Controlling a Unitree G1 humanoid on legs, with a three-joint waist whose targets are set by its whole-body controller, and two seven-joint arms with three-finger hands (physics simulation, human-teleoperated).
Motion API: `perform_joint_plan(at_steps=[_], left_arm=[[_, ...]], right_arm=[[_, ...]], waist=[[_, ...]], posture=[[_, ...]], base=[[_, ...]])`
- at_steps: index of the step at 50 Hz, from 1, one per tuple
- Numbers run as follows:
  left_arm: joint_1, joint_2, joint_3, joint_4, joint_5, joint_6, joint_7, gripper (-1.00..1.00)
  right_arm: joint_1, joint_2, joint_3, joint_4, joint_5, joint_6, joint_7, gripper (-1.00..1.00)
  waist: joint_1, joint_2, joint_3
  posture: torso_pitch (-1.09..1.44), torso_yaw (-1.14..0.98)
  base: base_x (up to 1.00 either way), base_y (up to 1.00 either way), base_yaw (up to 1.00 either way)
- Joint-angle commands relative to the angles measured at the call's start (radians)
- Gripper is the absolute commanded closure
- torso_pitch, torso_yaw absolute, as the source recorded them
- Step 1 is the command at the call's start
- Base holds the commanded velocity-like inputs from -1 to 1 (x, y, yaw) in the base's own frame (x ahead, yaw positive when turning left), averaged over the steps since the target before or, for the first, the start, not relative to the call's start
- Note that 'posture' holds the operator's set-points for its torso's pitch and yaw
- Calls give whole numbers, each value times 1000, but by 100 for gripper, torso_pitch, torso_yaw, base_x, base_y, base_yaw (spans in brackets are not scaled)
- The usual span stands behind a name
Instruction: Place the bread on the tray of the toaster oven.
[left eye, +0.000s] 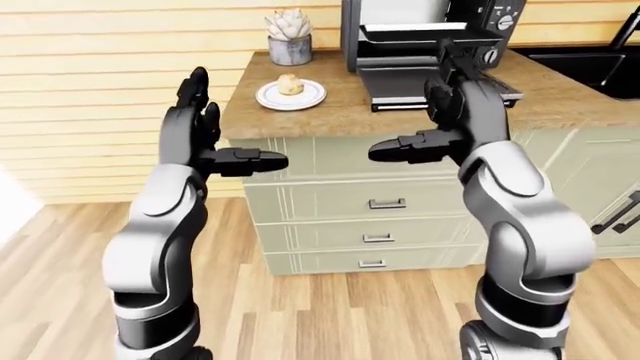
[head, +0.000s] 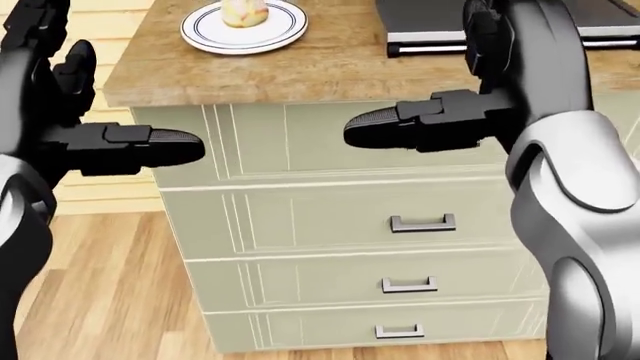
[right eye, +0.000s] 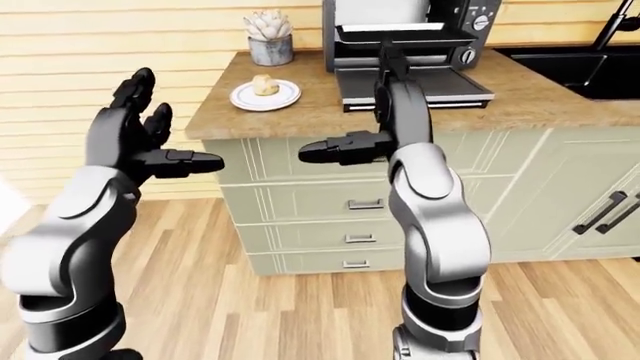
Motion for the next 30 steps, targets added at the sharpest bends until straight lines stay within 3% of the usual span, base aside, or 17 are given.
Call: perform_joint_plan(at_steps=[1,3,4,5,6,9,13,14,15,16,17,18,26,28,29,30], left_arm=[[-28,4,0,-30,-2,-31,-2,-100],[-27,3,-1,-35,-2,-28,-1,-100],[-27,2,-1,-34,-2,-29,-1,-100],[-26,1,-3,-32,0,-33,-1,-100],[-25,-1,-6,-31,2,-34,0,-100],[-24,-2,-7,-30,4,-36,-3,-100],[-27,-2,-4,-38,3,-26,-3,-100],[-25,-2,-4,-36,4,-29,-3,-100],[-25,-2,-4,-37,4,-28,-4,-100],[-26,-2,-4,-39,3,-27,-4,-100],[-26,-1,-3,-40,3,-25,-4,-100],[-27,-1,-2,-41,3,-22,-3,-100],[-31,0,-1,-40,2,-21,-3,-100],[-30,0,-2,-40,2,-21,-3,-100],[-30,0,-2,-40,2,-21,-2,-100],[-29,0,-3,-36,3,-26,-3,-100]], right_arm=[[-20,-9,-10,-19,-8,-38,-3,-100],[-18,-9,-10,-20,-8,-40,-2,-100],[-19,-9,-9,-22,-8,-37,-2,-100],[-21,-9,-8,-22,-8,-36,-2,-100],[-23,-9,-8,-25,-8,-31,-3,-100],[-19,-9,-11,-21,-8,-40,0,-100],[-20,-9,-10,-23,-9,-37,-1,-100],[-22,-9,-11,-27,-8,-31,-1,-100],[-24,-9,-11,-30,-8,-26,-2,-100],[-24,-10,-11,-31,-8,-24,-2,-100],[-23,-10,-11,-29,-8,-28,-2,-100],[-23,-9,-11,-30,-8,-27,-2,-100],[-30,-11,-12,-33,-7,-17,-3,-100],[-29,-11,-13,-32,-6,-18,-3,-100],[-30,-11,-13,-33,-6,-18,-3,-100],[-30,-11,-13,-32,-6,-18,-3,-100]], waist=[[-2,-5,-18],[2,-52,-25],[-8,-13,-26],[-2,-33,-26],[-5,-35,-30],[-6,-19,-31],[-15,35,-16],[-19,61,-23],[-21,101,-35],[-26,109,-49],[-14,93,-30],[-18,95,-21],[-3,10,-22],[1,-29,-25],[2,-63,-37],[-9,-18,-28]], posture=[[0,0],[0,0],[0,0],[0,0],[0,0],[0,0],[0,0],[0,0],[0,0],[0,0],[0,0],[0,0],[0,0],[0,0],[0,0],[0,0]], base=[[13,19,0],[13,19,0],[14,19,0],[13,17,0],[14,18,0],[15,18,0],[15,19,0],[15,18,0],[15,18,0],[15,19,0],[15,19,0],[14,19,0],[15,18,0],[15,18,0],[15,18,0],[16,18,0]])
